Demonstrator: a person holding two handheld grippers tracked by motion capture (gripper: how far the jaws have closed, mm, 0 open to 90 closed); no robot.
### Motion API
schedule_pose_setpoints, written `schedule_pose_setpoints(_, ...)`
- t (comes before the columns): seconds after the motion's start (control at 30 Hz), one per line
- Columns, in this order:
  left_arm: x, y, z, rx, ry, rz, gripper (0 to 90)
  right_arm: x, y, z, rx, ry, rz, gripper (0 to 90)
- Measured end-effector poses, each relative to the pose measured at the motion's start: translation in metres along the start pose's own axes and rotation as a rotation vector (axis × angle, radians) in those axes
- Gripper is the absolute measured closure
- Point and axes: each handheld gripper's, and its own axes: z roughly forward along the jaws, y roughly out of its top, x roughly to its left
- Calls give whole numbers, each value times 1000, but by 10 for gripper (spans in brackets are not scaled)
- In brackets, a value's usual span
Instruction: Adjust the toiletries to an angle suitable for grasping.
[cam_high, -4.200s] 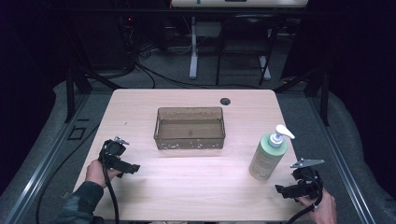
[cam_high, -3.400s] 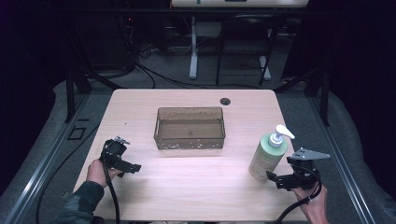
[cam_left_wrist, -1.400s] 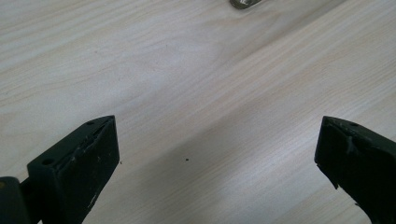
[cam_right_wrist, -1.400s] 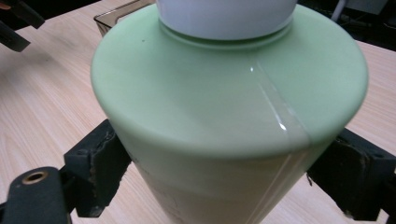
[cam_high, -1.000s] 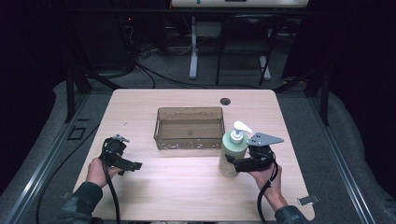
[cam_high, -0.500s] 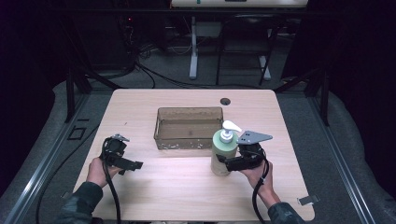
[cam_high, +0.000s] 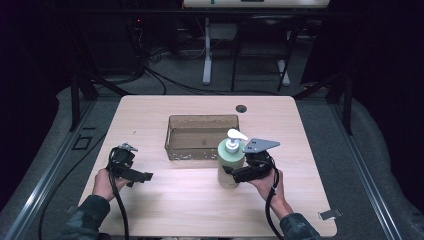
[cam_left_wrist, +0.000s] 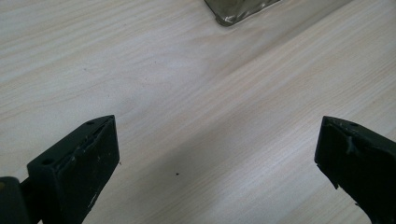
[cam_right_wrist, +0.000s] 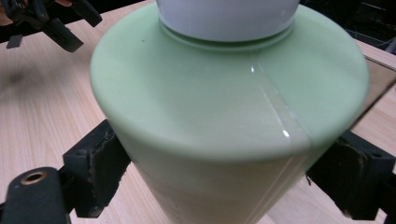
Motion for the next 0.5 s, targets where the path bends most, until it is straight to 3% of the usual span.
schedule_pose_setpoints(0.5, 0, 0, 0, 0, 1, 7, 0, 7, 14, 20, 17, 59, -40, 119)
